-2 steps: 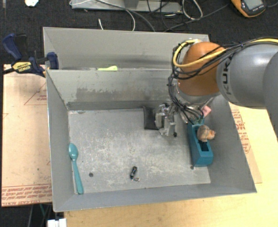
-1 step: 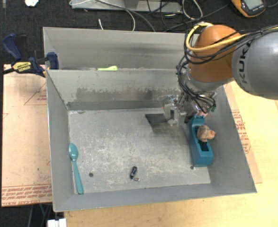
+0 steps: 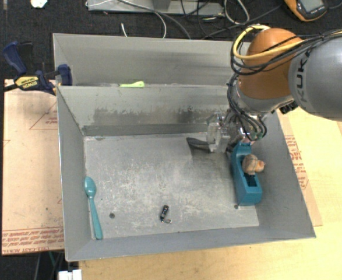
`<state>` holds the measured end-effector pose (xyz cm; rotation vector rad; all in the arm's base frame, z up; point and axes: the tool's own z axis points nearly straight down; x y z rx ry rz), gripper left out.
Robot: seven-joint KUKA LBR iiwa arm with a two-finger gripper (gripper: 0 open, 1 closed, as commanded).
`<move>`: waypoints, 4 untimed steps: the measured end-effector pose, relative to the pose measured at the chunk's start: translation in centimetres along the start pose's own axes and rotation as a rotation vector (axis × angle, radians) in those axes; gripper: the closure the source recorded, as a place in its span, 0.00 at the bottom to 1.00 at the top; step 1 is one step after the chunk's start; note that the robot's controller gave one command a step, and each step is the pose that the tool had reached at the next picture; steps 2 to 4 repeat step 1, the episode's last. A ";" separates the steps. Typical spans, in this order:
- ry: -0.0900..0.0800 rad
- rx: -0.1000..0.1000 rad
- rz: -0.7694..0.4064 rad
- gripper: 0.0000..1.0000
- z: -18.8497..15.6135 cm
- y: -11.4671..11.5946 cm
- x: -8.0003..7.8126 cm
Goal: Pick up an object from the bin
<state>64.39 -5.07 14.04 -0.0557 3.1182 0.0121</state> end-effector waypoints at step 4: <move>0.002 0.000 -0.113 1.00 -5.8 -0.4 -0.2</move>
Offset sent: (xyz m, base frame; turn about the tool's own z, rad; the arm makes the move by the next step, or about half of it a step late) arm -0.0032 -0.0171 0.1403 -0.0746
